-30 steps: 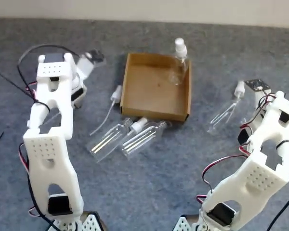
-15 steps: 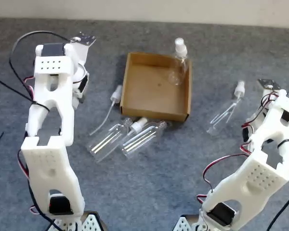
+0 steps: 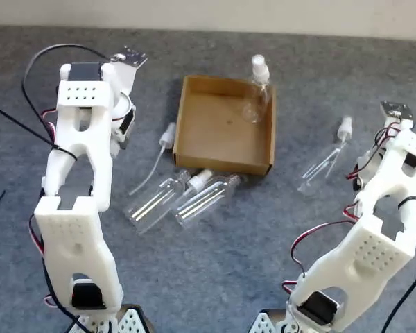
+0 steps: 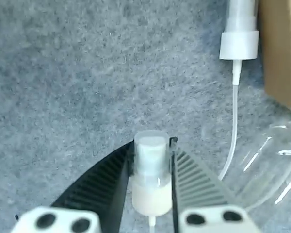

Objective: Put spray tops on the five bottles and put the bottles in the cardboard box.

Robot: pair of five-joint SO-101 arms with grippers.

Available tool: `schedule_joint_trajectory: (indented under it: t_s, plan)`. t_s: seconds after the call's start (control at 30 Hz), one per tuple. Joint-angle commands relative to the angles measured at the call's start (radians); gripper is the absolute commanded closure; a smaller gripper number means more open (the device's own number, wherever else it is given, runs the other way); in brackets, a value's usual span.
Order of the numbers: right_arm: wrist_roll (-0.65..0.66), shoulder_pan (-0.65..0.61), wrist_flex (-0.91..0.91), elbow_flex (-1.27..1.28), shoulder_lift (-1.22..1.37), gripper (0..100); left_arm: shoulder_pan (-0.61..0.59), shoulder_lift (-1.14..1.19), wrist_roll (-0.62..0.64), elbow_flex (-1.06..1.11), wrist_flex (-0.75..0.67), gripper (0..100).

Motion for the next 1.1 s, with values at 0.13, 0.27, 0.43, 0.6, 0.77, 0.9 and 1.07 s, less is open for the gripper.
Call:
schedule_joint_trajectory:
  t_s: [0.13,0.27,0.43,0.6,0.77,0.9,1.07]
  plan:
    - [-0.011,-0.008,0.039,-0.048,0.047,86.1,0.019,-0.074,0.008,-0.041,0.008,98]
    - [-0.012,0.001,0.039,-0.058,0.105,83.3,0.018,-0.074,0.008,-0.041,0.008,98]
    - [-0.011,0.008,0.053,-0.058,0.108,83.3,0.018,-0.074,0.008,-0.042,0.008,98]
    - [0.012,0.007,0.074,-0.058,0.110,83.7,0.019,-0.076,0.008,-0.042,0.008,98]
    - [-0.048,-0.001,0.079,-0.105,0.061,99.8,0.019,-0.081,0.011,-0.058,0.009,98]
    - [-0.104,-0.053,0.176,-0.243,-0.110,99.5,0.042,-0.156,0.055,-0.151,0.078,98]
    - [-0.247,-0.266,0.223,-0.302,-0.389,99.5,0.108,-0.369,0.117,-0.206,0.095,98]
